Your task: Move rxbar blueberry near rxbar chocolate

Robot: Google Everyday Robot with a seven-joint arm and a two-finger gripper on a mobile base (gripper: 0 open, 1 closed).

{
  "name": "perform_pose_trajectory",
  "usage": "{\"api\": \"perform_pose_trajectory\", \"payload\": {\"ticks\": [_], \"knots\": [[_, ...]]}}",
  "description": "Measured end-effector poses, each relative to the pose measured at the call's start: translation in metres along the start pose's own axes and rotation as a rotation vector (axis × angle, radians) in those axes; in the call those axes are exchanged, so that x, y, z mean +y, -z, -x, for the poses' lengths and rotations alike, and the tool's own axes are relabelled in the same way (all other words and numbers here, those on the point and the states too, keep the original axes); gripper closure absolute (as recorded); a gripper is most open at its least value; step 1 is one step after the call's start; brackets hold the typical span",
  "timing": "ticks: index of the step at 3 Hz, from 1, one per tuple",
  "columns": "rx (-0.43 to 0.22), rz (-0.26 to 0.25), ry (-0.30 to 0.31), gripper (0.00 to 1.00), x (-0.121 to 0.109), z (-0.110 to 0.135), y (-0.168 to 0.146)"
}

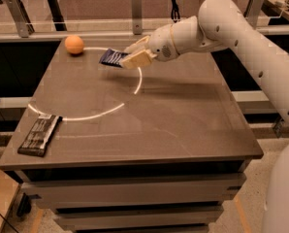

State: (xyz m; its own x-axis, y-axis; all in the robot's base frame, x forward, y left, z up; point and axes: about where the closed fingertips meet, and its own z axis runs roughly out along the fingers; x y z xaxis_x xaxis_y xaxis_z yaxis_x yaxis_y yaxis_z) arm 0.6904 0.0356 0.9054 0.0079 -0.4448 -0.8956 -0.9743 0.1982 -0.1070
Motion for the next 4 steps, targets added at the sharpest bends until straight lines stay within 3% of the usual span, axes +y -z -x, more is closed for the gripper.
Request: {"api": "perform_pose_trajectory", "payload": {"ticks": [1, 2, 4], "knots": [[-0.028, 0.129, 0.045, 1.0, 0.061, 0.007, -0.016], [-0.019, 0.147, 0.045, 1.0, 0.064, 0.009, -0.02], [-0.058, 0.277, 0.089, 1.0, 0.099, 0.027, -0.04]]}}
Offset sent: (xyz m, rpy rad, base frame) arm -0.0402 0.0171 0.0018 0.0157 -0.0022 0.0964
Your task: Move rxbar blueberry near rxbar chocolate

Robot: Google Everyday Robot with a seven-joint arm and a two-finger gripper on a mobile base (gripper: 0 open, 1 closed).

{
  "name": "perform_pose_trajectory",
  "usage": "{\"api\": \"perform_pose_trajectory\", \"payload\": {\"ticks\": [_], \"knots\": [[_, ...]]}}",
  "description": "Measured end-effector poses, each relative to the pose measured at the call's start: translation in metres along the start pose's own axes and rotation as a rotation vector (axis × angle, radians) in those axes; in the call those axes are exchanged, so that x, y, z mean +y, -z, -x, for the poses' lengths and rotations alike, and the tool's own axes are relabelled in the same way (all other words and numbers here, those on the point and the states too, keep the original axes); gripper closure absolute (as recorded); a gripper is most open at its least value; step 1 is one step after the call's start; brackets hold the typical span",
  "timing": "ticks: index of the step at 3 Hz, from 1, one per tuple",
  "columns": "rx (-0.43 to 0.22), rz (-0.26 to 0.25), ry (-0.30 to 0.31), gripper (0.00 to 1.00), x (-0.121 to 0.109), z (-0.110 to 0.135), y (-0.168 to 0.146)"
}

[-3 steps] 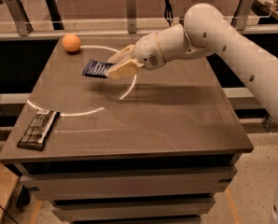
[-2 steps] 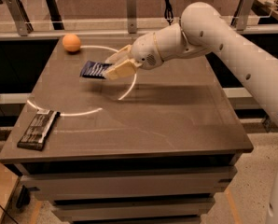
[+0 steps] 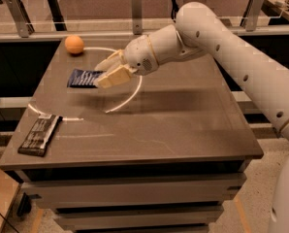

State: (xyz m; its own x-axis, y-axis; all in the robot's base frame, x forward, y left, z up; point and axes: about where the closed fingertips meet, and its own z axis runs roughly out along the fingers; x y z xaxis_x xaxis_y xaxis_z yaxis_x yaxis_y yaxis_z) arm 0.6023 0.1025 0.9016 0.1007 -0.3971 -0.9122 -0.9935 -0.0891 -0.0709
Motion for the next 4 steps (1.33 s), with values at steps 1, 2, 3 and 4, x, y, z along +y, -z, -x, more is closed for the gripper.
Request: {"api": "perform_pose_trajectory", "payload": {"ticks": [1, 2, 3, 4], "knots": [[0.0, 0.056, 0.001, 1.0, 0.013, -0.002, -0.018], [0.017, 0.108, -0.018, 0.81, 0.025, -0.015, -0.038], [0.014, 0.134, -0.039, 0.58, 0.03, -0.025, -0.048], [0.006, 0.149, -0.053, 0.35, 0.036, -0.029, -0.053]]}}
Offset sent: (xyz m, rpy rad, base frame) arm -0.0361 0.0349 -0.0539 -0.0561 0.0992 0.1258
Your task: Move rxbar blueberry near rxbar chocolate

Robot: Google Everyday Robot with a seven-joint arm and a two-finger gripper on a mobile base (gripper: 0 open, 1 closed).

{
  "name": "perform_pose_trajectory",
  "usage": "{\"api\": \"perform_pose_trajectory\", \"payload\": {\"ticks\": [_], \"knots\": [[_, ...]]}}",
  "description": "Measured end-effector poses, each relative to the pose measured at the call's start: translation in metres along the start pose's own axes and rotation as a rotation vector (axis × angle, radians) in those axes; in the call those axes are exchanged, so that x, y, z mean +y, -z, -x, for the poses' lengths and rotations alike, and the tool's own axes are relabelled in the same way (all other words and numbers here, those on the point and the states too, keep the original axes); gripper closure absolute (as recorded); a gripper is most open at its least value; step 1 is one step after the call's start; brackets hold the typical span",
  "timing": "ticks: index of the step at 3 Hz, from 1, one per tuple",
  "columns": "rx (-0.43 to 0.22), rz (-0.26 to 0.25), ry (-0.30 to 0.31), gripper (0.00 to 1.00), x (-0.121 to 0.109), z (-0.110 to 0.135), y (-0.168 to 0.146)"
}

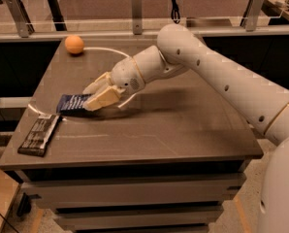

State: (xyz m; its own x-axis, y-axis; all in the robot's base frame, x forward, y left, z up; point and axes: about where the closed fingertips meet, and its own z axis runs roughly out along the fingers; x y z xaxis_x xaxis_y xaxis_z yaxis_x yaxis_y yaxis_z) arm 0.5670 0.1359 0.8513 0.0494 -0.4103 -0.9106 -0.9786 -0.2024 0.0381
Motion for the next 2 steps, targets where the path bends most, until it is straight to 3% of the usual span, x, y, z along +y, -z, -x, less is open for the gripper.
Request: {"api": "perform_pose_trajectory", "payload": {"ticks": [1, 2], "knots": [[-0.004, 0.016, -0.002, 0.12, 0.0049, 0.0, -0.0047], [-0.004, 0.02, -0.001, 0.0, 0.0053, 0.0006, -0.0067]]}}
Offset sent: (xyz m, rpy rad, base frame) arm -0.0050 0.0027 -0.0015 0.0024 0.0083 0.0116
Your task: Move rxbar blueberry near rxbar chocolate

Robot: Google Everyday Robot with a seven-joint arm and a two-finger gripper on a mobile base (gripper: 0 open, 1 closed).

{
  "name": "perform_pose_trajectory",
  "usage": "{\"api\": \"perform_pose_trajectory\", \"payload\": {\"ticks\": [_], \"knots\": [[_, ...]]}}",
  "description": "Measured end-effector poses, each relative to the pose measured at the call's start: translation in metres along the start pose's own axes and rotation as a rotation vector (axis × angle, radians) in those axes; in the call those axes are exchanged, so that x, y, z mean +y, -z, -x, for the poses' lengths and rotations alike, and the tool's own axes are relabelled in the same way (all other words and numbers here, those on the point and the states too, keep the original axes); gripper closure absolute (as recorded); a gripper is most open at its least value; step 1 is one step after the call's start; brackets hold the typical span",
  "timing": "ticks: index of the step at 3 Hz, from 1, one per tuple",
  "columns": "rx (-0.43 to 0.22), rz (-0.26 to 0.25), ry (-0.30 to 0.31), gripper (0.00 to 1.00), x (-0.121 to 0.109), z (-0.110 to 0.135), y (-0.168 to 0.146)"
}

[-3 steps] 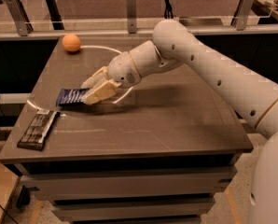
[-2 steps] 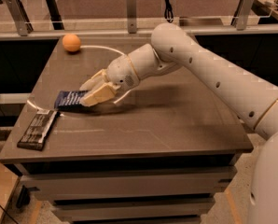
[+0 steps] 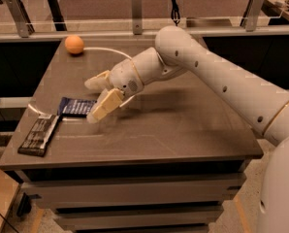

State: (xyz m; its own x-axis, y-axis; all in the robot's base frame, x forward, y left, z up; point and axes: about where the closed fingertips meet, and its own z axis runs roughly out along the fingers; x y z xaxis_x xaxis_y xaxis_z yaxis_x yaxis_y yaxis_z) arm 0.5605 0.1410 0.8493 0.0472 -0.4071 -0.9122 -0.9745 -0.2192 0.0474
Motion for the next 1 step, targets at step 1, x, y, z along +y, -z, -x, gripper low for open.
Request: {"api": "perform_pose_trajectory", "payload": {"ticks": [1], "knots": [[0.0, 0.0, 0.0, 0.0, 0.0, 0.0, -0.0001]]}}
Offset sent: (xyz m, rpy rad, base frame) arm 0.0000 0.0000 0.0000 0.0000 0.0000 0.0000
